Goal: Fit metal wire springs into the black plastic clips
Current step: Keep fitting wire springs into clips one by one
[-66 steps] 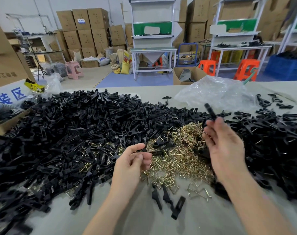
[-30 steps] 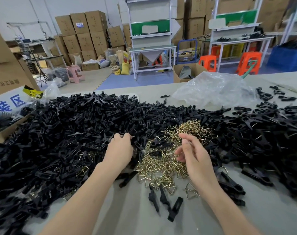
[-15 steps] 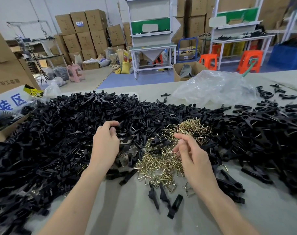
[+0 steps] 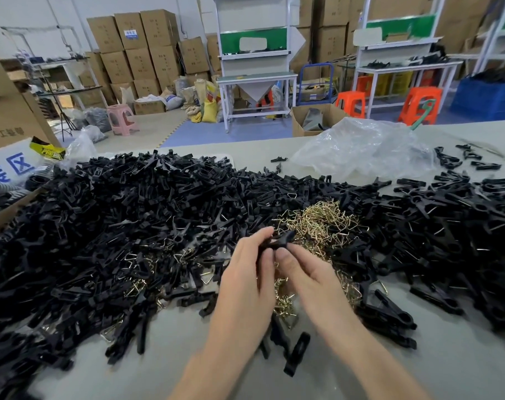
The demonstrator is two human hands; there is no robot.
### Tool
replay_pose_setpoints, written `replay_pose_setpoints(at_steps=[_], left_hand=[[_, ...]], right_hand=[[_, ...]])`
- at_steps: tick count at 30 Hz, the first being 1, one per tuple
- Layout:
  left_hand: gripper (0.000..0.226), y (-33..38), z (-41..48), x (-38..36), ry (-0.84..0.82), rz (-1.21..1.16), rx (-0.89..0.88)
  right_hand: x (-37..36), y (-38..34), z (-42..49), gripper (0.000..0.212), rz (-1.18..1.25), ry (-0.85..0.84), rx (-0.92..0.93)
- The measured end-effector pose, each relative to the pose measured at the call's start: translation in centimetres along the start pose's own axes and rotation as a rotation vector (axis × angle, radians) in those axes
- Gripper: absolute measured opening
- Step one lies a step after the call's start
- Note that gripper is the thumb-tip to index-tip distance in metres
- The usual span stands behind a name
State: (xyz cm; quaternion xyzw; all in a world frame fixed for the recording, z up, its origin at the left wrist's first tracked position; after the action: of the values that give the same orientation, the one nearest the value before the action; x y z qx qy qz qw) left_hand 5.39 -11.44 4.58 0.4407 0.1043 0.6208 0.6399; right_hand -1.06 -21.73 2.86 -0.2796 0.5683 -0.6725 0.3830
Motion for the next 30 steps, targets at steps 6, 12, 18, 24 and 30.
replay_pose_setpoints(at_steps=[6,12,18,24,30], left_hand=[[0.036,-1.5,-0.5,-0.3,-0.046,0.014,0.027],[0.013,-2.4,-0.4,1.1,0.030,-0.214,0.219],[0.017,-2.4,-0.4,0.9,0.006,-0.379,0.314],[0.017,-1.7,-0.7,0.3,-0.082,-0.342,0.261],[0.022,-1.9,-0.6,0.2,-0.086,-0.419,0.330]], right_hand=[[0.2,0.8,0.8,0.020,0.065,0.087,-0.040],[1.6,1.0,1.4,0.032,0.190,0.190,-0.080],[1.9,1.1,1.5,0.036,0.211,0.110,-0.091],[1.5,1.6,1.4,0.037,0.221,0.032,-0.140],[1.4,2.3,1.7,0.037,0.347,0.024,-0.212]])
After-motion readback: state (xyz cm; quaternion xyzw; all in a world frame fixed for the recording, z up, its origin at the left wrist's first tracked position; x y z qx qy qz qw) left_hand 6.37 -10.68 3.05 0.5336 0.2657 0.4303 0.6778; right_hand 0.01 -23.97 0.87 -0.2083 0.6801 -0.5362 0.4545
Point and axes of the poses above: each hand's wrist, its own z-axis towards the middle knuckle, its own x-axis out of the back of the hand, y = z × x, the point moved 4 cm from there along z, towards the middle knuckle, and after that the axes turned 3 degrees about y, right-handed, at the moved point
